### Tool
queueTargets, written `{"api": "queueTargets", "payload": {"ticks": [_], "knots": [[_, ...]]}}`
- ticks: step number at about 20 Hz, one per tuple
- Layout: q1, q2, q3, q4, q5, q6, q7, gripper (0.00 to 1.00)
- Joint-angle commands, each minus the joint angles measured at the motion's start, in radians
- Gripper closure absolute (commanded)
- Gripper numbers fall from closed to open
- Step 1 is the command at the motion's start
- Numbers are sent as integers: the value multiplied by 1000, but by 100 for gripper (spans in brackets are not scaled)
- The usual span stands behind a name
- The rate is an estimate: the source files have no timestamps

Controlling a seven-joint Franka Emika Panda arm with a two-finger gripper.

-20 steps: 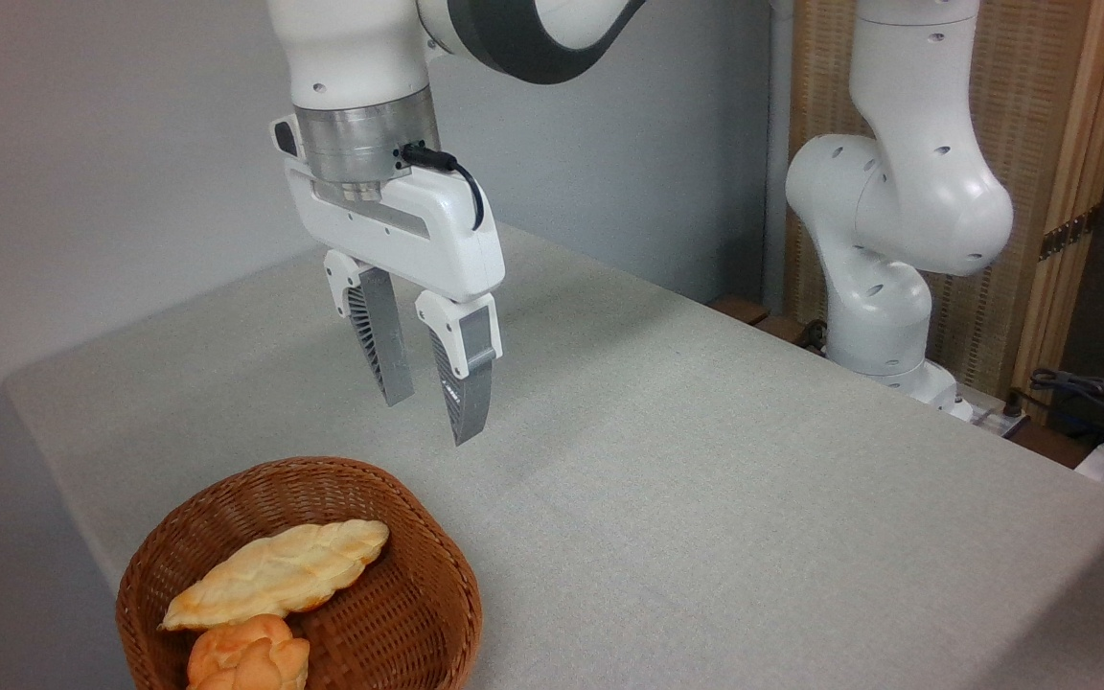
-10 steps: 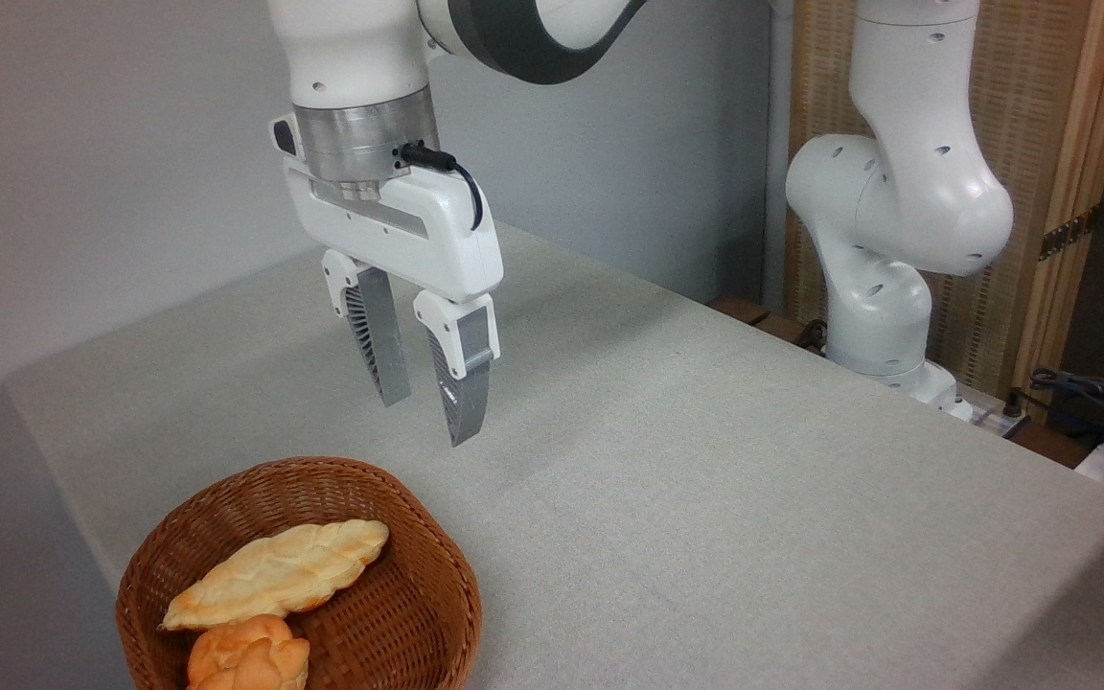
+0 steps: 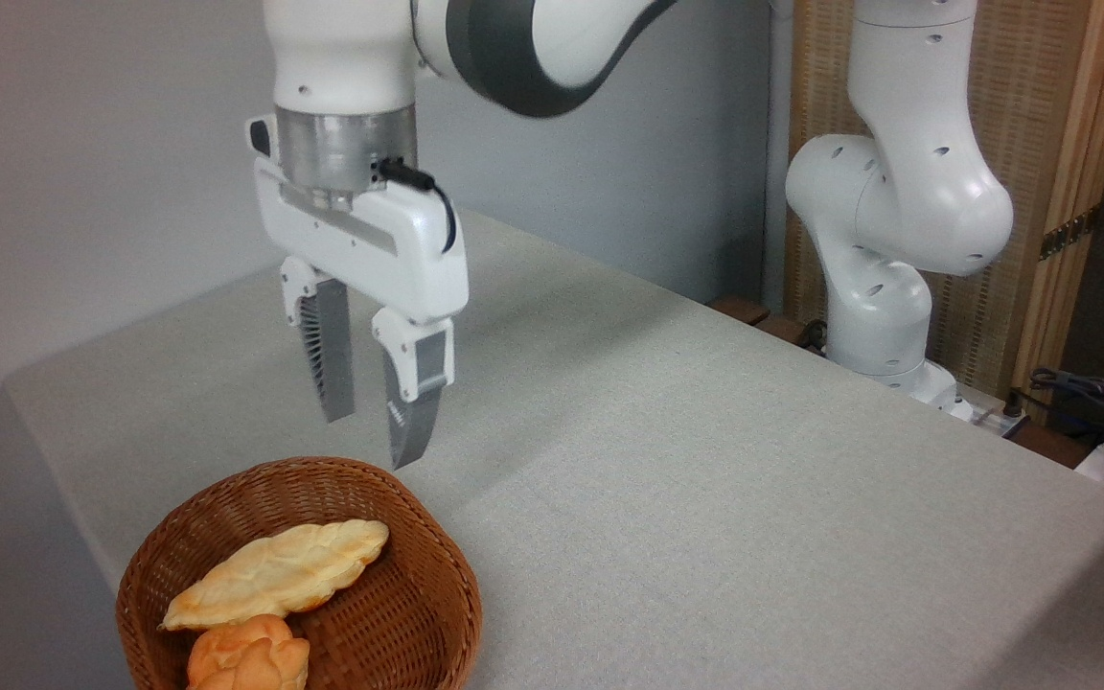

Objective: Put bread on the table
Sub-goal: 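Descend into the basket and close the gripper on the flat bread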

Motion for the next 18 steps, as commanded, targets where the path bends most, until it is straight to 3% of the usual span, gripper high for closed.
{"api": "queueTargets", "payload": {"ticks": [1,9,12,18], "knots": [[9,61,-2,-2,-39,126,18,0],[9,188,-34,0,-59,308,32,0],[7,227,-57,1,-89,331,32,0],[9,265,-67,1,-89,404,32,0]]}}
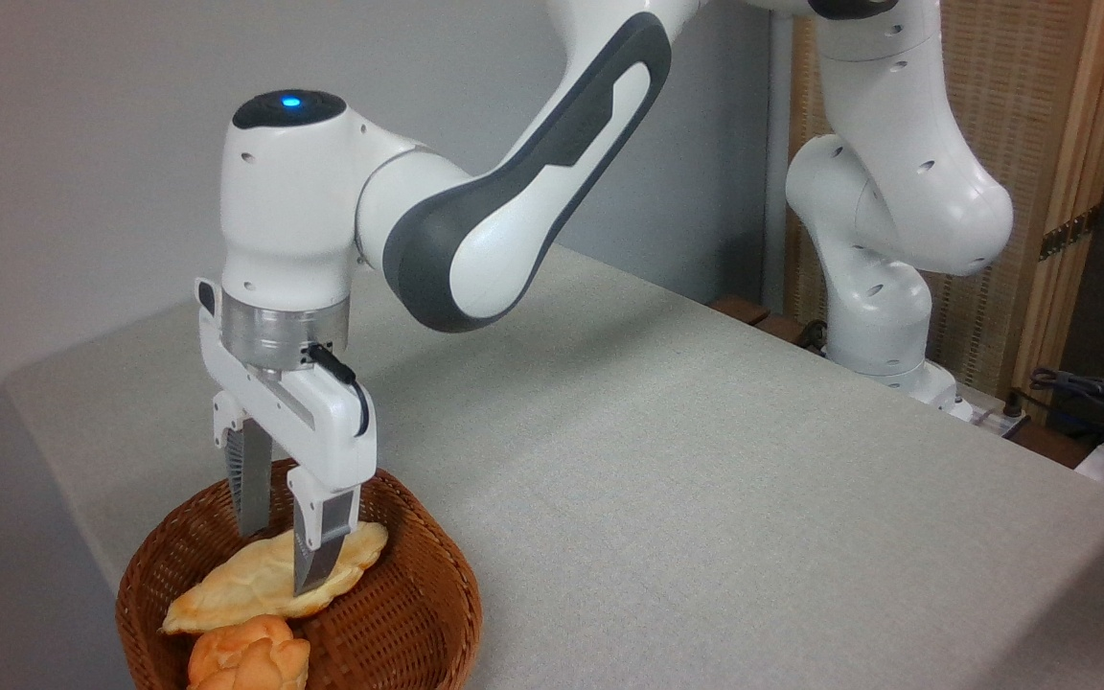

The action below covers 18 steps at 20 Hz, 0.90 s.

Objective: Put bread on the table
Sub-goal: 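Descend into the basket and close the gripper on the flat bread, then lift the gripped flat bread up out of the basket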

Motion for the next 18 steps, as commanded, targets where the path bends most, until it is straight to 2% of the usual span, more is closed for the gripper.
{"api": "queueTargets", "payload": {"ticks": [1,3,9,10,13,15,18], "knots": [[8,11,-5,5,-10,37,20,0],[8,17,-3,3,-5,37,26,0],[11,34,2,3,-5,36,141,1],[11,35,2,3,-5,34,147,10],[12,32,6,3,-7,34,164,52],[12,32,6,3,-7,34,171,62],[12,31,6,5,-8,33,171,63]]}}
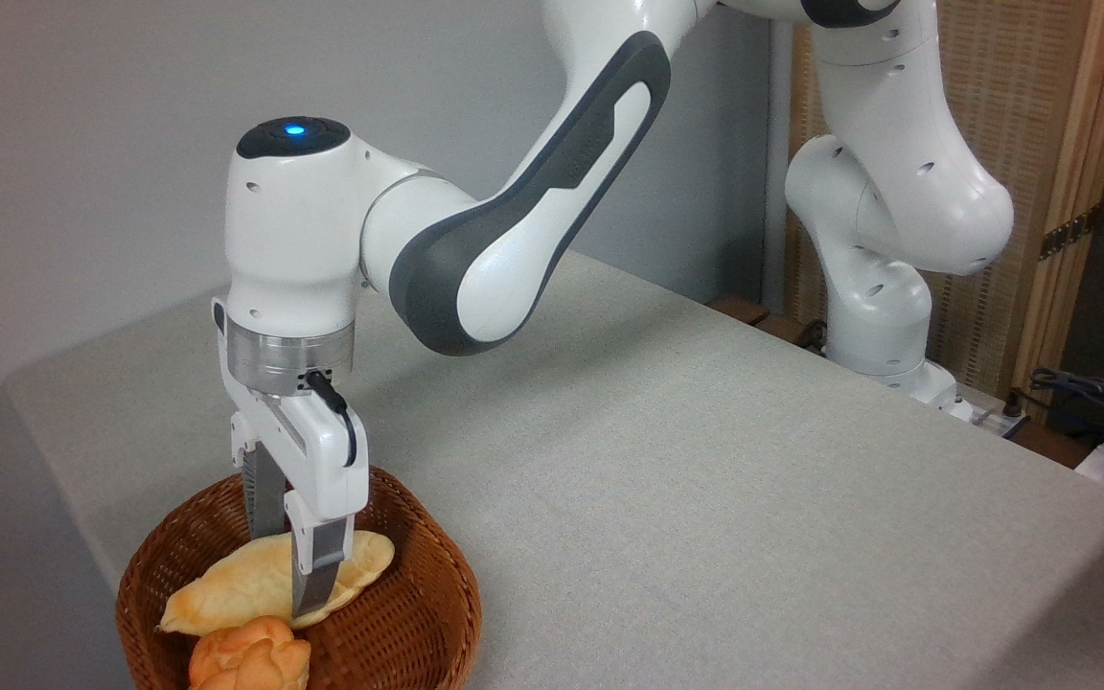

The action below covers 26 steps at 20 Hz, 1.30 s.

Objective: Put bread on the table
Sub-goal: 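Lift the gripped flat bread up out of the basket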

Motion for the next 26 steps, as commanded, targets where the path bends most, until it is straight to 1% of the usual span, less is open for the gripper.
{"api": "queueTargets", "payload": {"ticks": [1,5,7,14,18,20,22,25,26], "knots": [[0,6,3,5,-9,21,22,63],[0,2,3,5,-10,19,22,62],[0,-11,3,8,-21,13,10,62],[-2,-107,-5,8,-24,-123,7,62],[-2,-155,1,8,-76,-169,7,61],[-2,-178,4,6,-87,-192,7,60],[-2,-208,4,3,-90,-250,-3,60],[-2,-254,6,-3,-88,-364,-70,52],[-2,-273,6,-11,-88,-399,-70,51]]}}
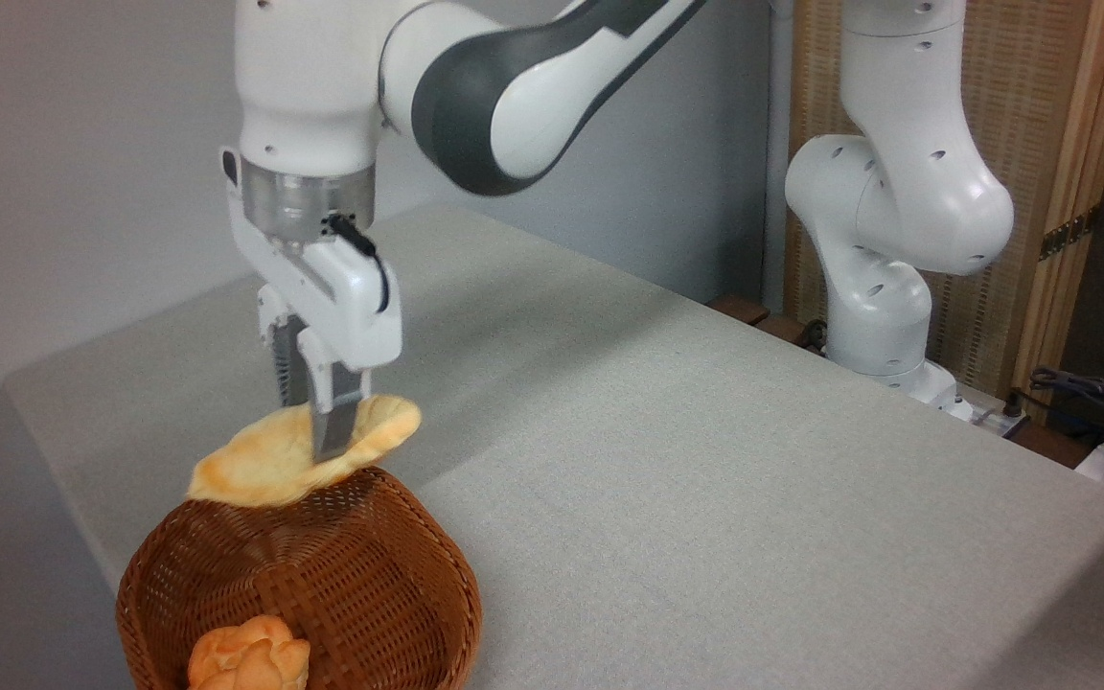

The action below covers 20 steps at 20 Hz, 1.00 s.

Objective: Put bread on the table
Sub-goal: 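Move the bread beside the basket and lower it onto the table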

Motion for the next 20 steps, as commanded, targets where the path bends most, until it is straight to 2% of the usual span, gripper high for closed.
{"api": "queueTargets", "payload": {"ticks": [1,7,8,9,10,11,20], "knots": [[-2,-80,8,-38,-18,-125,-31,51],[-9,-207,5,-234,-12,-153,-27,48],[-9,-215,1,-259,-12,-153,-28,43],[-12,-221,-2,-279,-8,-151,-28,31],[-21,-220,-2,-290,-8,-153,-31,10],[-26,-220,-2,-293,-8,-153,-33,0],[-43,-189,-4,-291,-5,-148,-33,0]]}}
